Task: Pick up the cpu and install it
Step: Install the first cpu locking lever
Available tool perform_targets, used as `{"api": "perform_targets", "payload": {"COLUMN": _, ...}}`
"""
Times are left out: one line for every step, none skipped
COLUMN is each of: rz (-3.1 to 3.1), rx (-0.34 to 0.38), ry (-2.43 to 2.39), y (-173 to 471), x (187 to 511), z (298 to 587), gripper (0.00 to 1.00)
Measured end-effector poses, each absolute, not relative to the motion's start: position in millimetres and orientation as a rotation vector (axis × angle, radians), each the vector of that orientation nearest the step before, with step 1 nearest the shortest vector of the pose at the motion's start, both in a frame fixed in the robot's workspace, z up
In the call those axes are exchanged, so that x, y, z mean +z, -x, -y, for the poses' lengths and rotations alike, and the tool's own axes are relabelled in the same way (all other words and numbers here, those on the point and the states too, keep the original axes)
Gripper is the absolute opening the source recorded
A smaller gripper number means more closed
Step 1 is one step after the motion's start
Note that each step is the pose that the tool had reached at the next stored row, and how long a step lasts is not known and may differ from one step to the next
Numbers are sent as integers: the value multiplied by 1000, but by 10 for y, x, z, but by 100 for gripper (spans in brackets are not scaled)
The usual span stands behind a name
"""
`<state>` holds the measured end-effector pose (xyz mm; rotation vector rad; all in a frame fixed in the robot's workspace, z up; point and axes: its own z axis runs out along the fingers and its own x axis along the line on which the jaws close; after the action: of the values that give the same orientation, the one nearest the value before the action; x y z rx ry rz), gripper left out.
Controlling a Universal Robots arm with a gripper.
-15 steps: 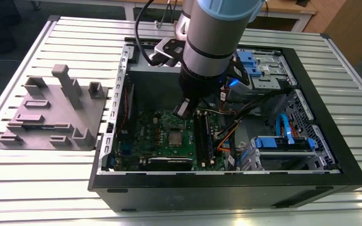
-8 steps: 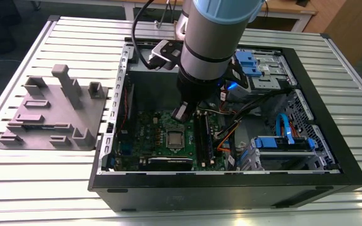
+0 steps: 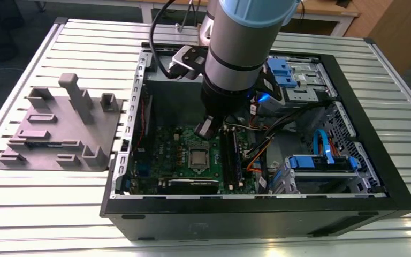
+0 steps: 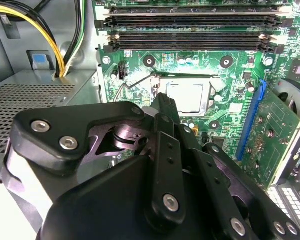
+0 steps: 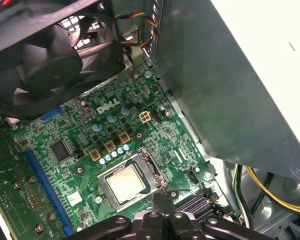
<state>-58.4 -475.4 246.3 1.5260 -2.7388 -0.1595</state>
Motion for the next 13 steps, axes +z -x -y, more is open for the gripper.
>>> {"api": "perform_targets", "payload": {"rz": 2739, "rx": -159, "ry": -1526, "y": 584, "x": 2463, "z": 4754, "gripper": 10}}
{"api": "perform_targets", "payload": {"rz": 2739, "rx": -159, "ry": -1526, "y": 584, "x": 2463, "z": 4754, "gripper": 10}}
{"api": "perform_targets", "payload": {"rz": 2738, "rx": -159, "ry": -1527, "y": 584, "x": 2463, "z": 4754, "gripper": 10}}
{"api": "perform_targets", "payload": {"rz": 2738, "rx": -159, "ry": -1527, "y": 581, "x": 2463, "z": 4754, "gripper": 10}}
{"api": "perform_targets", "payload": {"rz": 2738, "rx": -159, "ry": -1527, "y": 580, "x": 2463, "z": 4754, "gripper": 10}}
{"api": "perform_targets", "payload": {"rz": 2738, "rx": -160, "ry": -1527, "y": 573, "x": 2463, "z": 4755, "gripper": 10}}
{"api": "perform_targets", "payload": {"rz": 2738, "rx": -160, "ry": -1527, "y": 551, "x": 2463, "z": 4754, "gripper": 10}}
{"api": "perform_targets", "payload": {"rz": 2738, "rx": -160, "ry": -1527, "y": 516, "x": 2464, "z": 4754, "gripper": 10}}
{"api": "perform_targets", "payload": {"rz": 2738, "rx": -160, "ry": -1526, "y": 472, "x": 2463, "z": 4754, "gripper": 10}}
{"api": "perform_targets", "payload": {"rz": 2738, "rx": -160, "ry": -1526, "y": 427, "x": 2463, "z": 4752, "gripper": 10}}
{"api": "perform_targets", "payload": {"rz": 2738, "rx": -160, "ry": -1526, "y": 385, "x": 2462, "z": 4749, "gripper": 10}}
{"api": "perform_targets", "payload": {"rz": 2738, "rx": -160, "ry": -1527, "y": 351, "x": 2461, "z": 4742, "gripper": 10}}
{"api": "perform_targets", "payload": {"rz": 2738, "rx": -160, "ry": -1527, "y": 324, "x": 2459, "z": 4731, "gripper": 10}}
